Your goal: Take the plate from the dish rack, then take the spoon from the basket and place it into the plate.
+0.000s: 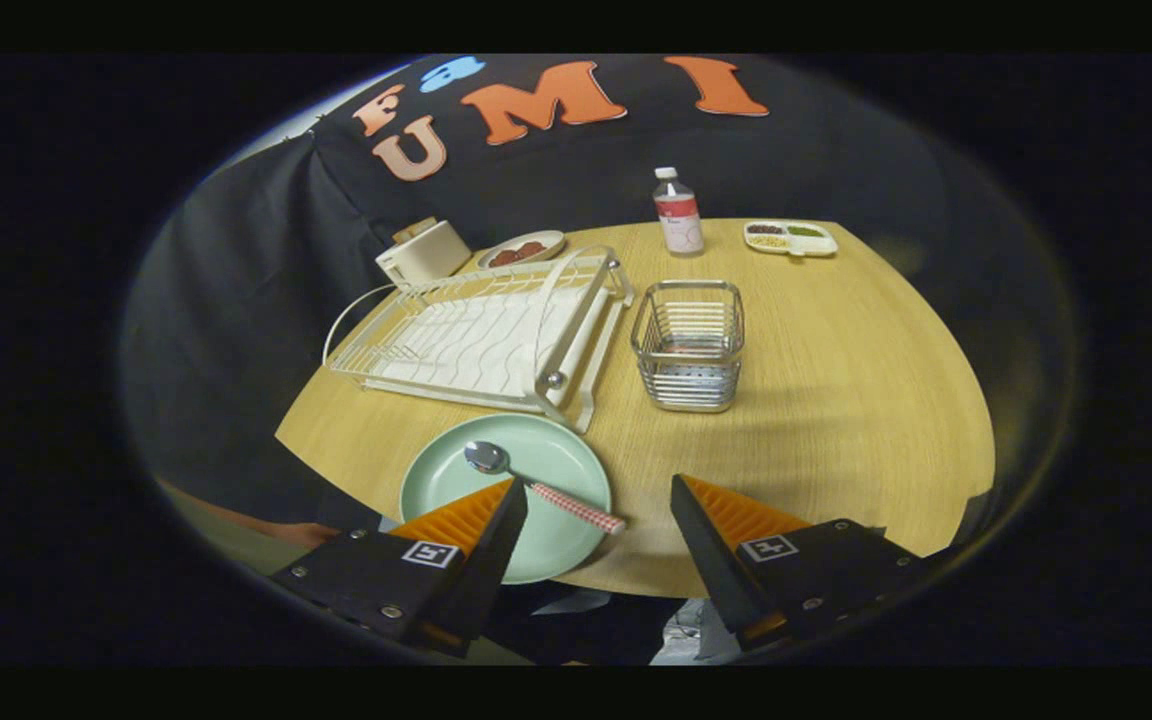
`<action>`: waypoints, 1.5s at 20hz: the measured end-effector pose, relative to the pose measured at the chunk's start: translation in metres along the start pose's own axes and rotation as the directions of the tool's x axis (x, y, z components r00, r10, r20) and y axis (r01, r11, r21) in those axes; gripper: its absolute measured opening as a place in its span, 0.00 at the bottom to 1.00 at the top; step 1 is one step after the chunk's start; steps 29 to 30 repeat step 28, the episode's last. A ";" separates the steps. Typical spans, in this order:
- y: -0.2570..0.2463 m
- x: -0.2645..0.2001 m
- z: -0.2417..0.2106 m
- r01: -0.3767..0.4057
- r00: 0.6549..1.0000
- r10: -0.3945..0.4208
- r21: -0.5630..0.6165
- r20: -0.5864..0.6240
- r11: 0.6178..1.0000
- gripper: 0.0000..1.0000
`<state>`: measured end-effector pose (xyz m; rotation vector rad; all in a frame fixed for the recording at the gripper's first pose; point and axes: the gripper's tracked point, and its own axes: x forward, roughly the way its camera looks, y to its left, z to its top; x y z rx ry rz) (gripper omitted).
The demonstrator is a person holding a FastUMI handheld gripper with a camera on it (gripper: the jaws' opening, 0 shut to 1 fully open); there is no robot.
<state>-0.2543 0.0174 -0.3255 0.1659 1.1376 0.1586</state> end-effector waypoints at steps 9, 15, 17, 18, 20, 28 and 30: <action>-0.006 -0.067 0.141 0.110 0.920 -0.099 -0.008 0.379 0.994 0.87; -0.014 -0.120 0.211 0.195 0.806 -0.163 0.006 0.569 0.981 0.92; -0.020 -0.133 0.232 0.251 0.746 -0.198 0.007 0.636 0.968 0.93; -0.023 -0.137 0.239 0.273 0.726 -0.211 0.006 0.655 0.962 0.93; -0.023 -0.141 0.244 0.293 0.705 -0.221 0.008 0.674 0.956 0.93; -0.015 -0.140 0.251 0.289 0.668 -0.210 0.011 0.714 0.957 0.93; -0.015 -0.140 0.251 0.289 0.668 -0.210 0.011 0.714 0.957 0.93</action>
